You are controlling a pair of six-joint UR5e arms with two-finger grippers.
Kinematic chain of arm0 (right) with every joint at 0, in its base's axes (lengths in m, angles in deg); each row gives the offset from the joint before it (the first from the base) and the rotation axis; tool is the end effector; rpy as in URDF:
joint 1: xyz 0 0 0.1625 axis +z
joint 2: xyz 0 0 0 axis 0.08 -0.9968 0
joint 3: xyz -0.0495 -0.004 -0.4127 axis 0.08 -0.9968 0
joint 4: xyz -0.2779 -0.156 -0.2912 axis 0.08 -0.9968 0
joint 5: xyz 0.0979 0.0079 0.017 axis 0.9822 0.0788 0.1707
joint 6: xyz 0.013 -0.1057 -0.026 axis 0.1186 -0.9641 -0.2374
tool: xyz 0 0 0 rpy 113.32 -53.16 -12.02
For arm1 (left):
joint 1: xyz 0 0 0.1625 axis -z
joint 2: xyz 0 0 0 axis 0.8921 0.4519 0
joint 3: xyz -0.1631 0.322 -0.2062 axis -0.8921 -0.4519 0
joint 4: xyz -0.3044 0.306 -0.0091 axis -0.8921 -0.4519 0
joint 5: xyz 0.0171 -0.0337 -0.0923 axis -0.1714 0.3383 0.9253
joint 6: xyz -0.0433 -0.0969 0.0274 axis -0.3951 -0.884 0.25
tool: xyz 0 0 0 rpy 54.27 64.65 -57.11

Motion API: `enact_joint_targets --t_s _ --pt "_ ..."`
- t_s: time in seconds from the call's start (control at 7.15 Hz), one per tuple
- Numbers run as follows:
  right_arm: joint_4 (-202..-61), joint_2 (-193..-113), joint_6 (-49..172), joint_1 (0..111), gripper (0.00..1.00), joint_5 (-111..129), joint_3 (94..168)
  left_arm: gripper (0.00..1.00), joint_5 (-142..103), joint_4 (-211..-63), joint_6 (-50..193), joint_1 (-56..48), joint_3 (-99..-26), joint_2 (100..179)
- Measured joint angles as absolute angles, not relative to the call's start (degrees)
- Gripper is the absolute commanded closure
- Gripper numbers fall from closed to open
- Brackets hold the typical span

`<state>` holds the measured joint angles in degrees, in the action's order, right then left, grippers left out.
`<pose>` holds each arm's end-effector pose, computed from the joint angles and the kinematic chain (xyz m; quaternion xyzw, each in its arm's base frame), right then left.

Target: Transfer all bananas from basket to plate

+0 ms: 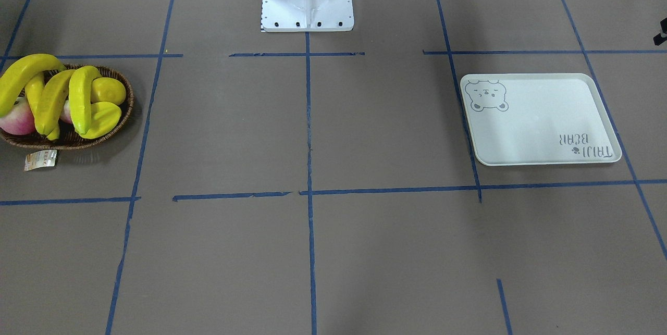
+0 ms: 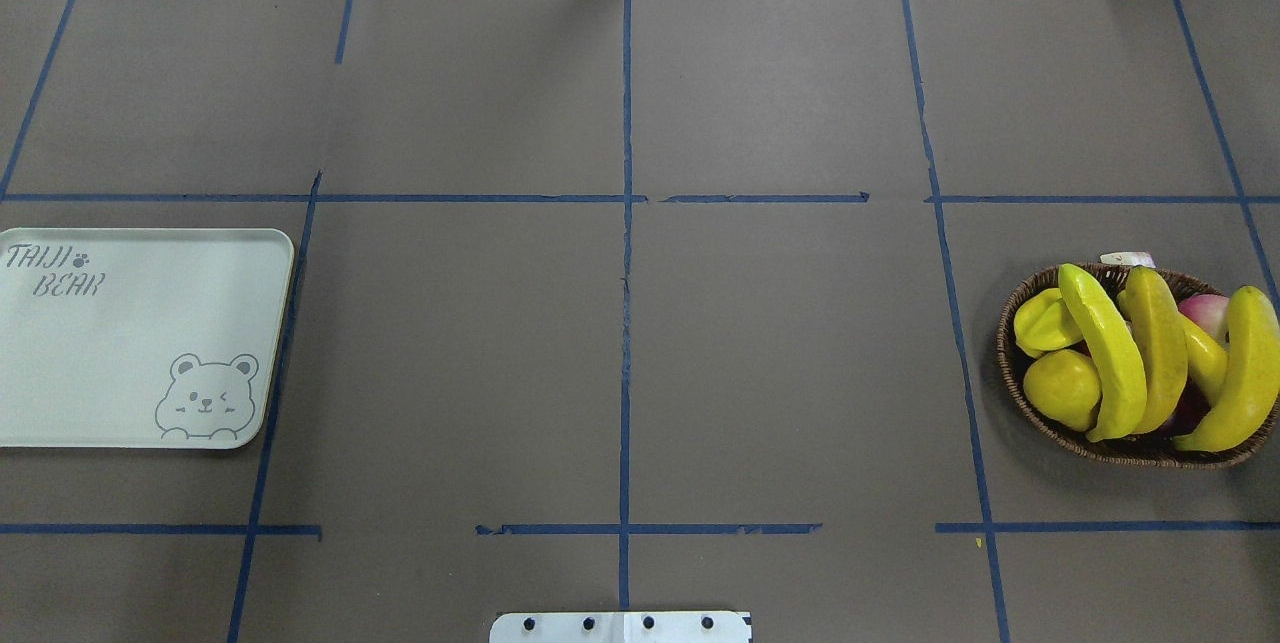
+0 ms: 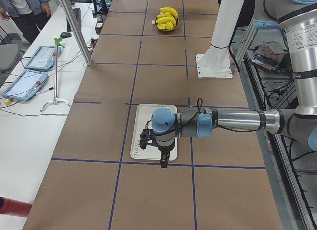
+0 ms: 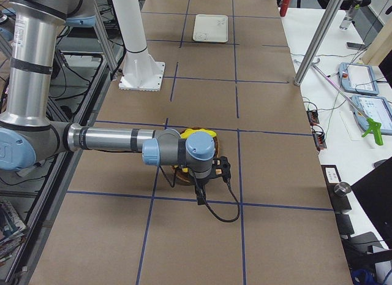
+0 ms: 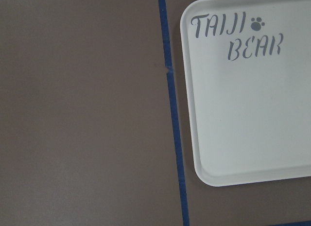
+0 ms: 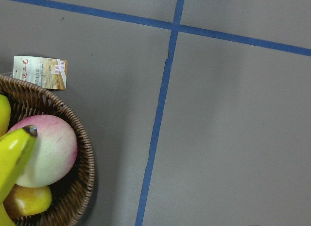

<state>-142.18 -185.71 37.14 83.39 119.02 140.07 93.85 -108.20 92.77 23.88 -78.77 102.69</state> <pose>0.0436 -0.4244 0.6483 0.0338 -0.3649 -0.0837 0.9267 -0.0355 -0.3872 0.6404 -0.0088 0.3838 0.0690 0.9208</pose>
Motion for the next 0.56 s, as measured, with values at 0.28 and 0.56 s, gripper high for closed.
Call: enact_joint_targets --t_s 0.28,0.56 --pt "-142.1 -185.7 37.2 83.4 0.0 119.1 140.1 0.0 93.9 -108.1 92.8 23.9 -78.8 102.7" --pt "-142.3 -185.7 37.2 83.4 0.0 119.2 142.1 0.0 94.1 -108.2 92.7 23.9 -78.5 102.7"
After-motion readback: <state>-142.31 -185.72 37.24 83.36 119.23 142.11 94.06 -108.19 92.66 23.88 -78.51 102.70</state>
